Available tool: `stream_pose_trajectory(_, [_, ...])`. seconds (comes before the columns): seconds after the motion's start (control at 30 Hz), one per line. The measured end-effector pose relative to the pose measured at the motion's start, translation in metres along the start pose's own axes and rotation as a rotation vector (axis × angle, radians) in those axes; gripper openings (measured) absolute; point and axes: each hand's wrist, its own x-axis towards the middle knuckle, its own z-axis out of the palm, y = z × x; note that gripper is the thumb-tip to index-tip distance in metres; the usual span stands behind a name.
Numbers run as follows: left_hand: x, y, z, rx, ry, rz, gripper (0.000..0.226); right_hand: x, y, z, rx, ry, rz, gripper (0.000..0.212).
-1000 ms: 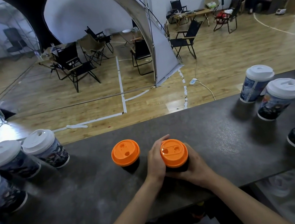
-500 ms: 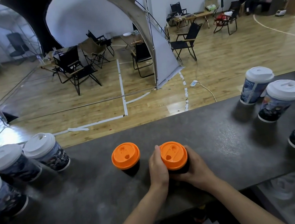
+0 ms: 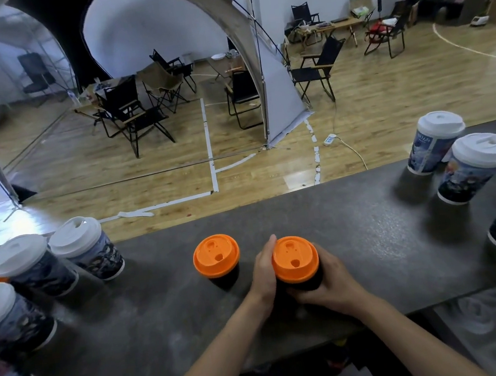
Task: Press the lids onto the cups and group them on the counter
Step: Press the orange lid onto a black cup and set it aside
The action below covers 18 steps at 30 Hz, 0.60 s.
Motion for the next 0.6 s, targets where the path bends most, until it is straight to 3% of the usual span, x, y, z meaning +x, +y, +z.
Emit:
stream_pose_trajectory(0.07, [0.001, 0.002, -0.001, 0.01, 0.021, 0.006, 0.06, -0.002, 0.0, 0.001, 0.001, -0.009, 0.002, 0.088])
stream_pose_trajectory(0.2, [-0.012, -0.008, 0.012, 0.034, 0.196, 0.062, 0.045, -0.002, -0.006, 0.002, 0.028, 0.013, 0.012, 0.088])
stream_pose_trajectory(0.43, [0.002, -0.001, 0.006, -0.024, 0.011, 0.022, 0.05, 0.001, 0.003, 0.002, 0.044, 0.013, -0.02, 0.092])
stream_pose_trajectory(0.6, [-0.009, -0.016, 0.018, 0.014, 0.195, 0.075, 0.044, -0.001, -0.006, 0.002, 0.082, 0.034, -0.02, 0.092])
